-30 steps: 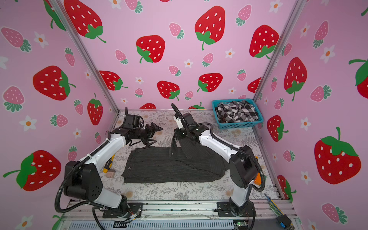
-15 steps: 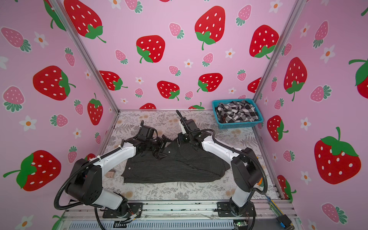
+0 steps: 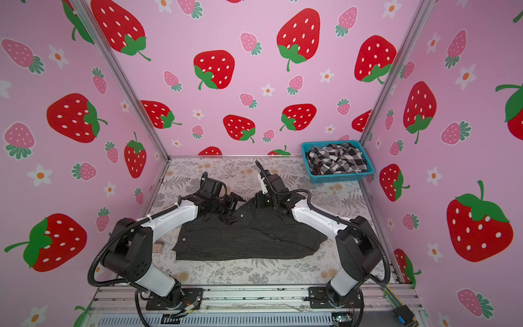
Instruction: Fold and stack the long sleeve shirts
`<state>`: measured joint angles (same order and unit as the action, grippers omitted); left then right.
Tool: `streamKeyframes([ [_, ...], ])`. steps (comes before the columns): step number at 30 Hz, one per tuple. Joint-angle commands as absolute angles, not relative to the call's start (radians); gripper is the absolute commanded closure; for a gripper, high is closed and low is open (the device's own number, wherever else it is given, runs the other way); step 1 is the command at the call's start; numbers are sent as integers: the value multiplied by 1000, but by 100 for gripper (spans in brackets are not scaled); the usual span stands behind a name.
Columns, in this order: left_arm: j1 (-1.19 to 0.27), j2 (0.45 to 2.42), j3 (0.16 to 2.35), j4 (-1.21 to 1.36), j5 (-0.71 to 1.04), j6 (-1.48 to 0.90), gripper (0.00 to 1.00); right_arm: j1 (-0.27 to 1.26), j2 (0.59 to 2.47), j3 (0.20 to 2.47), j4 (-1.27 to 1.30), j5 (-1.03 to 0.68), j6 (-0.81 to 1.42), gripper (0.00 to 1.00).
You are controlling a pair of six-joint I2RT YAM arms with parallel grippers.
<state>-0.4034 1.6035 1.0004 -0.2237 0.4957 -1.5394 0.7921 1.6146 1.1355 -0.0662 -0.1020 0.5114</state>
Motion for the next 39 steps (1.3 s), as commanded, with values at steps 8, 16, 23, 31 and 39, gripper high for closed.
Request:
streamKeyframes([
  [8, -393, 1718, 1037, -179, 535, -1576, 30, 799, 1548, 1078, -20, -98, 535, 100],
  [16, -381, 1703, 1025, -185, 495, -1575, 35, 801, 1531, 1059, -9, -98, 535, 100],
  [23, -376, 1733, 1037, -149, 497, -1566, 78, 799, 1529, 1051, -10, -101, 541, 100],
  [31, -308, 1688, 1240, -330, 479, -1287, 100, 800, 1513, 1097, -128, -24, 521, 29],
  [39, -302, 1519, 1675, -861, 389, -687, 100, 695, 1350, 1099, -327, 57, 591, 7],
])
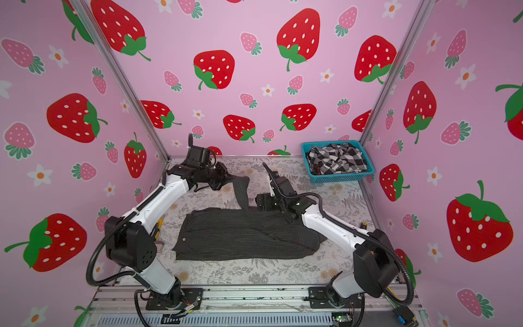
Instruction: Fold and stack the long sleeve shirts
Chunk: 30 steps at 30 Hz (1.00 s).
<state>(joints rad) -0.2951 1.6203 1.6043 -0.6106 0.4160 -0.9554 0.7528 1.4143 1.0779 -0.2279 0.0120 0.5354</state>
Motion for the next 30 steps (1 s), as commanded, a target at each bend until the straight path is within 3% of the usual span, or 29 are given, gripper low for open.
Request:
streamKeyframes([
  [1, -303, 1485, 1669, -871, 404, -658, 100, 659, 1328, 1090, -365, 40, 612, 8],
  [6, -306, 1330, 1537, -847, 500, -628, 100, 488, 1292, 1032, -424, -126, 724, 14],
  [9, -307, 1238, 1470, -816, 472, -635, 100, 462, 1293, 983, -439, -181, 781, 18],
  [14, -307, 1187, 1448, -782, 467, -669, 100, 457, 1281, 860, -411, -246, 890, 17],
  [18, -308, 1164, 1395, -711, 514, -724, 100, 420, 1284, 799, -404, -224, 903, 17],
  [30, -312, 1113, 1293, -668, 533, -773, 100, 306, 1484, 840, -369, -210, 780, 41],
])
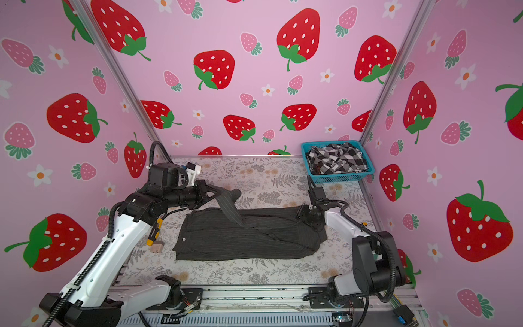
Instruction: Fold and stack the long sleeve shirts
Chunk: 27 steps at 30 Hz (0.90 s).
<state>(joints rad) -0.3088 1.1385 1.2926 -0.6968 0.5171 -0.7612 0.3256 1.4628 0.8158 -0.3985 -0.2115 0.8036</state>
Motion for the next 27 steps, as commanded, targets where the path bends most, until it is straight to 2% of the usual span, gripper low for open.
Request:
streamKeyframes([
  [1, -312, 1114, 1292, -667, 535, -776, 100, 304, 1493, 844, -349, -218, 775, 44],
  [4, -312, 1123, 1287, -677, 532, -773, 100, 304, 1534, 874, -336, -233, 756, 54],
  [8, -312, 1127, 1292, -711, 501, -761, 100, 300, 1580, 904, -343, -233, 736, 78],
  [12, -311, 1148, 1327, -757, 464, -727, 100, 276, 1585, 890, -336, -239, 733, 92],
  [14, -311, 1157, 1335, -765, 457, -720, 100, 264, 1586, 891, -337, -241, 729, 96],
  [17, -311, 1163, 1335, -767, 457, -717, 100, 254, 1588, 892, -344, -243, 725, 95],
  [19, -311, 1163, 1336, -773, 453, -713, 100, 253, 1598, 893, -354, -244, 716, 100],
  [24, -297, 1201, 1373, -847, 289, -678, 100, 234, 1571, 857, -336, -240, 717, 100],
  [27, -219, 1355, 1494, -988, 194, -690, 100, 232, 1561, 851, -336, -261, 720, 100],
])
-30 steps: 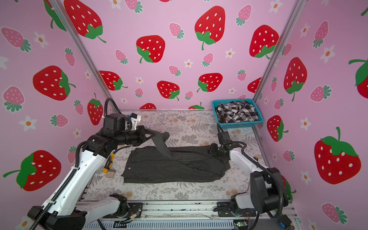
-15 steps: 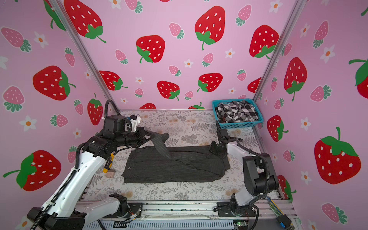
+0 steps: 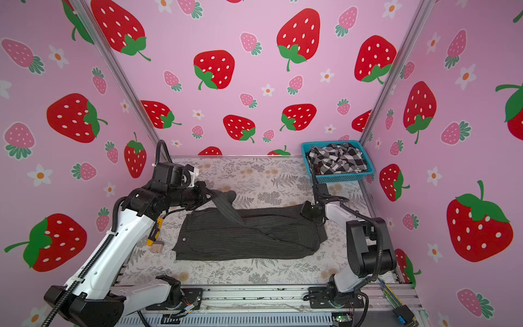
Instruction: Fold and stack the long sleeve shirts
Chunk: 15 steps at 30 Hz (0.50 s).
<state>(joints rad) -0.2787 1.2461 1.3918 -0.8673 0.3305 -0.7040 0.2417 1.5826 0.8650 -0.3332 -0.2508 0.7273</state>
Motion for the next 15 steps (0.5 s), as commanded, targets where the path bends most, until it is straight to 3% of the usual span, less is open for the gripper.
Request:
streamKeyframes([
  [1, -194, 1415, 1540, -1013, 189, -693, 100, 232, 1557, 848, -336, -273, 723, 100],
  [6, -128, 1683, 1907, -1062, 206, -679, 100, 230, 1486, 828, -228, -353, 769, 100],
  [9, -109, 1721, 2009, -1083, 196, -682, 100, 228, 1432, 825, -168, -380, 793, 100],
  [11, -96, 1673, 1929, -1059, 177, -682, 100, 229, 1402, 806, -132, -387, 804, 100],
  [15, -33, 1480, 1499, -950, 201, -686, 100, 228, 1367, 695, -50, -419, 826, 100],
])
